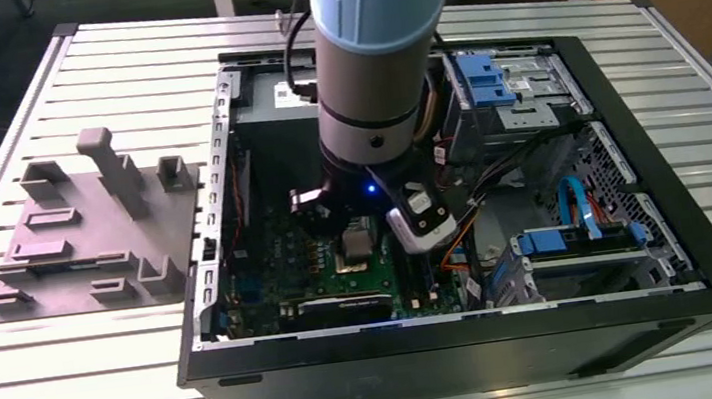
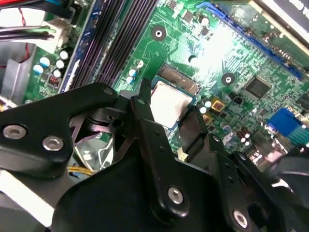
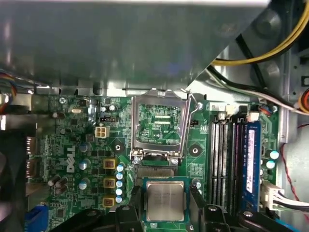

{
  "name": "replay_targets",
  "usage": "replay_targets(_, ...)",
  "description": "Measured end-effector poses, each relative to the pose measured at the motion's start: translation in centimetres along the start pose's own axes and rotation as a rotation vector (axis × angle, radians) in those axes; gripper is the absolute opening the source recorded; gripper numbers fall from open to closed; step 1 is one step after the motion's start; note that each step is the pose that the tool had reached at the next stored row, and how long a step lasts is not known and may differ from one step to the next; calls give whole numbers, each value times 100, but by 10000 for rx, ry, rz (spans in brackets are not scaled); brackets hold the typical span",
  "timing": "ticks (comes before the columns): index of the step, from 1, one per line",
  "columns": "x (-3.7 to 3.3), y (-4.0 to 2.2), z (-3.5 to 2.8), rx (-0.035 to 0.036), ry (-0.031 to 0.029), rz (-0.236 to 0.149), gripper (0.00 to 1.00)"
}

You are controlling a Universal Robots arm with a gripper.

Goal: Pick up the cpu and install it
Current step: 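Place the cpu into insertion slot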

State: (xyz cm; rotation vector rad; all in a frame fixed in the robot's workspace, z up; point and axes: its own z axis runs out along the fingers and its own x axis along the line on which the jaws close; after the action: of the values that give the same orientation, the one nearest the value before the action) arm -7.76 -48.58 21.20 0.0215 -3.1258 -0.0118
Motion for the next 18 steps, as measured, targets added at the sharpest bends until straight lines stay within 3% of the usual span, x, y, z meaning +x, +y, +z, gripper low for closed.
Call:
replay_targets(6, 23, -8, 81, 0, 14, -15, 47)
replay_targets(18, 70, -11, 145, 1, 15, -11, 47)
